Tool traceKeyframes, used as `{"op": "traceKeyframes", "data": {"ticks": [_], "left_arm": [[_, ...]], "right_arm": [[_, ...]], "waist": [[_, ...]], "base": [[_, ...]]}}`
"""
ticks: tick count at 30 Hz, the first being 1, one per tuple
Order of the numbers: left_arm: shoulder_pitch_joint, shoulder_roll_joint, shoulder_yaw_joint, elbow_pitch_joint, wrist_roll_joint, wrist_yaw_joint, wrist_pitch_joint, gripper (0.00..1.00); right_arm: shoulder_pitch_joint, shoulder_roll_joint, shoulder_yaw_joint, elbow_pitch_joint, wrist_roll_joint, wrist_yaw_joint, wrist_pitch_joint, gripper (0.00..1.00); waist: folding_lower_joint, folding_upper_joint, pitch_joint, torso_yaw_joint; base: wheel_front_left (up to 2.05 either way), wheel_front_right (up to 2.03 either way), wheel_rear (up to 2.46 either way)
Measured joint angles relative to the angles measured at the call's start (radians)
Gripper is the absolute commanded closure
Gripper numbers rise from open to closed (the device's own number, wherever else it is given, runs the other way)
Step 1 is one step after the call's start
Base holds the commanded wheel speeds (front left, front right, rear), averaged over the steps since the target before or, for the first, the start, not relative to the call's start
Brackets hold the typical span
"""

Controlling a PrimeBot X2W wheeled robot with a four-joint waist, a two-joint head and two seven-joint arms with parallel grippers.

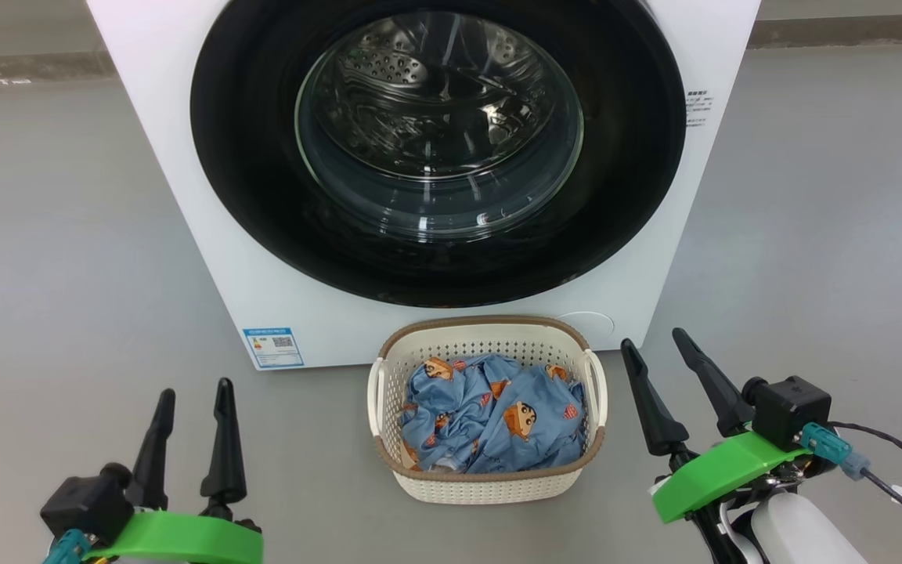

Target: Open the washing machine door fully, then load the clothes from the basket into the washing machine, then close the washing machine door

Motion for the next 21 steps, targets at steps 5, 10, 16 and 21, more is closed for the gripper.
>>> {"op": "traceKeyframes", "data": {"ticks": [5, 10, 16, 21], "left_arm": [[-0.001, 0.0, 0.0, 0.011, 0.022, 0.0, -0.003, 0.0], [-0.001, 0.0, -0.009, 0.016, 0.027, 0.0, -0.003, 0.0], [-0.001, 0.0, -0.009, 0.017, 0.027, 0.0, -0.003, 0.0], [-0.001, 0.0, -0.009, 0.016, 0.027, 0.0, -0.003, 0.0]], "right_arm": [[-0.021, -0.002, 0.004, 0.004, -0.016, 0.0, -0.005, 0.0], [-0.021, -0.009, 0.005, 0.009, -0.016, 0.0, -0.005, 0.0], [-0.02, -0.014, 0.005, 0.015, -0.016, 0.0, -0.005, 0.0], [-0.02, -0.014, 0.006, 0.02, -0.016, 0.0, -0.005, 0.0]], "waist": [[0.0, 0.0001, -0.002, 0.001], [0.0, 0.0, -0.004, 0.004], [0.0, 0.0, -0.007, 0.003], [0.0, 0.0001, -0.009, 0.0]], "base": [[0.0, 0.0, 0.0], [0.0, 0.0, 0.0], [0.0, 0.0, 0.0], [0.0, 0.0, 0.0]]}}
